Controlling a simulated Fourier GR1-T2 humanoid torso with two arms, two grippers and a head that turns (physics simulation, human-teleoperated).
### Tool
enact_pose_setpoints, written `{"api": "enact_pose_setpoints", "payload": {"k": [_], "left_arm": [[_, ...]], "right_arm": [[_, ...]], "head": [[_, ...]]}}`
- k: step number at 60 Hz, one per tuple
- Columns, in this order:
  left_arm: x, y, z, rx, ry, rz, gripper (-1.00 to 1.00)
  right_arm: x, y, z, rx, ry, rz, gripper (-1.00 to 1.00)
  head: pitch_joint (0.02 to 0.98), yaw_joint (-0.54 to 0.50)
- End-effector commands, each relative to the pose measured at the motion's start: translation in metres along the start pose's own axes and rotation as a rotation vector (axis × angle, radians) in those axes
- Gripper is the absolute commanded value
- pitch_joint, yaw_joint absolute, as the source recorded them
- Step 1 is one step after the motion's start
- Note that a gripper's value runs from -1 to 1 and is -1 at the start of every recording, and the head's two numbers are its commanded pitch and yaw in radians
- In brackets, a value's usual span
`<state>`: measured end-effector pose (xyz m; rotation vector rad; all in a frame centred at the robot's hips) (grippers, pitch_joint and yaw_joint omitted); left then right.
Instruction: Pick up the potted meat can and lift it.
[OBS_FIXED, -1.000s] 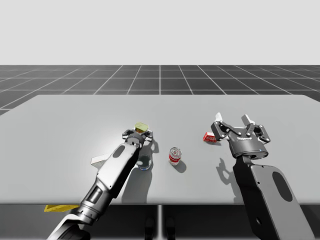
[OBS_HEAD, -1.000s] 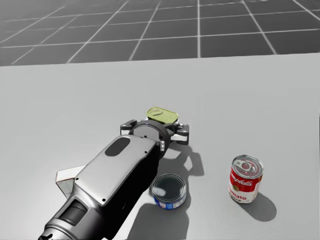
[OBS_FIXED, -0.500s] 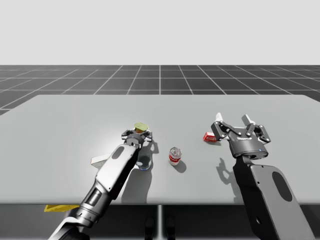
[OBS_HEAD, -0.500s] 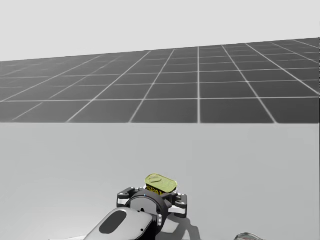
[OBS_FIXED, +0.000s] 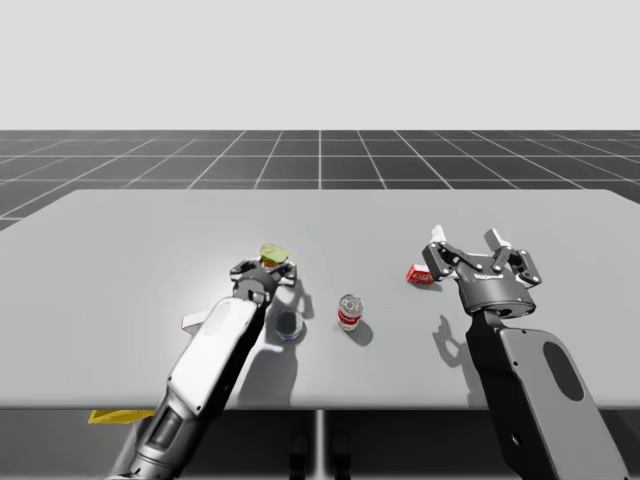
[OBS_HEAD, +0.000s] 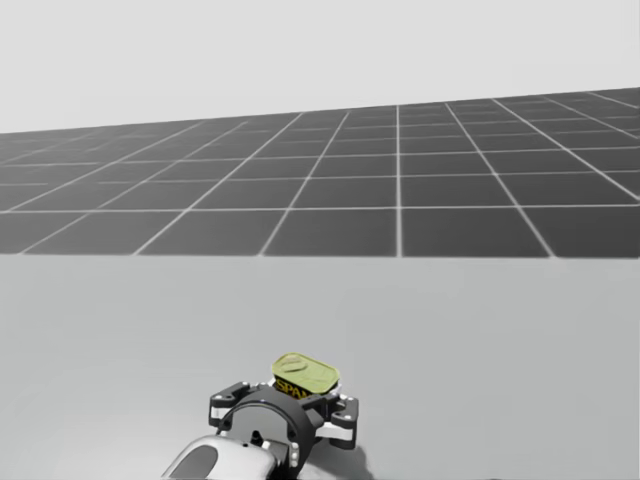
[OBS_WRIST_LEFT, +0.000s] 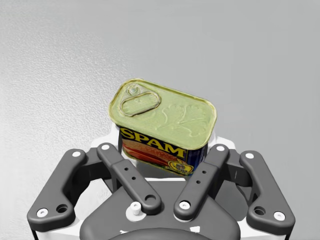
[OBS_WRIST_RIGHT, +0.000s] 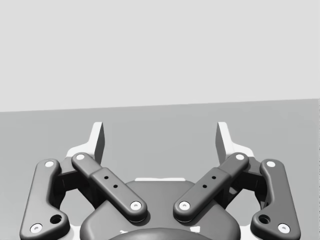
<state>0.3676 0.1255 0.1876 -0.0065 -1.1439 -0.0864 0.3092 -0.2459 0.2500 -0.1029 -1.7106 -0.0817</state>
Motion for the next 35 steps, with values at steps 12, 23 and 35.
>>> {"api": "enact_pose_setpoints", "payload": {"k": [12,23,35], "left_arm": [[0.075,-0.009,0.042,-0.117,-0.217,-0.076,1.0],[0.107,-0.005,0.069,-0.13,-0.327,-0.122,1.0],[0.147,0.001,0.1,-0.126,-0.459,-0.153,1.0]], "right_arm": [[0.0,-0.001,0.0,-0.001,-0.005,0.006,-1.0],[0.0,-0.001,0.0,0.007,-0.012,0.009,-1.0],[-0.001,-0.001,0.0,0.012,-0.011,0.012,-1.0]], "head": [[0.413,0.17],[0.404,0.16],[0.4,0.16]]}}
